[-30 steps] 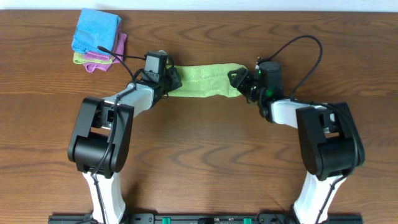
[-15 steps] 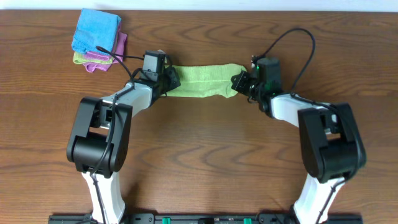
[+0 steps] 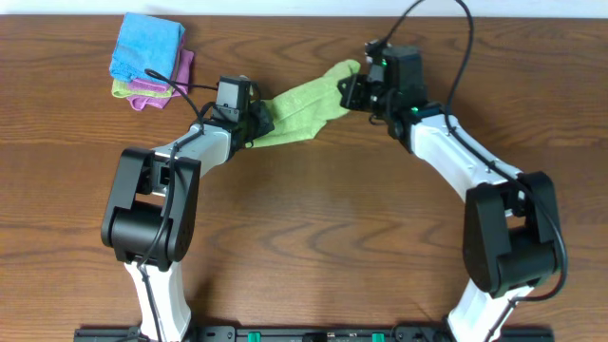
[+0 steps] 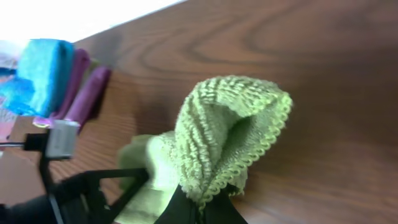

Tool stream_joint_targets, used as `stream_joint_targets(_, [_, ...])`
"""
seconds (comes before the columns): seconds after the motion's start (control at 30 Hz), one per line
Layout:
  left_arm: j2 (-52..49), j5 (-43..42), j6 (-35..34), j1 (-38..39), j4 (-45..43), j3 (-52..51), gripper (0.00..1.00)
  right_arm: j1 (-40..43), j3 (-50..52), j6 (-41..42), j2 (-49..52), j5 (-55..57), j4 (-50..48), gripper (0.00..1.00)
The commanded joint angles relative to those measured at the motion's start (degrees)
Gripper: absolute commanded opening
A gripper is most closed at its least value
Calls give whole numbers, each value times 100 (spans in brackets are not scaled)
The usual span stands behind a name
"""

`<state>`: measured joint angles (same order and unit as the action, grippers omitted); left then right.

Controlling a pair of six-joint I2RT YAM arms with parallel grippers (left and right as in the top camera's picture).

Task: Fold the cloth
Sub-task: 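Hold the left end and fold the right end toward the left gripper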

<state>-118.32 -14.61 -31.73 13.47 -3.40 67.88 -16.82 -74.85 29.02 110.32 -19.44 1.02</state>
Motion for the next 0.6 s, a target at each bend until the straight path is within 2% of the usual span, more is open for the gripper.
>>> stream_joint_targets(0.0, [-188,142,-2,-92,74,133,6,-229,-146,-192,-136,210,9,1])
stream_joint_targets(0.2, [-186,-48,0,-92,278,452,6,-455,-144,-339,-133,398,247,1])
stream_joint_targets(0.57, [-186,-46,0,-59,367,632,6,-1010,-146,-339,-125,748,-52,1])
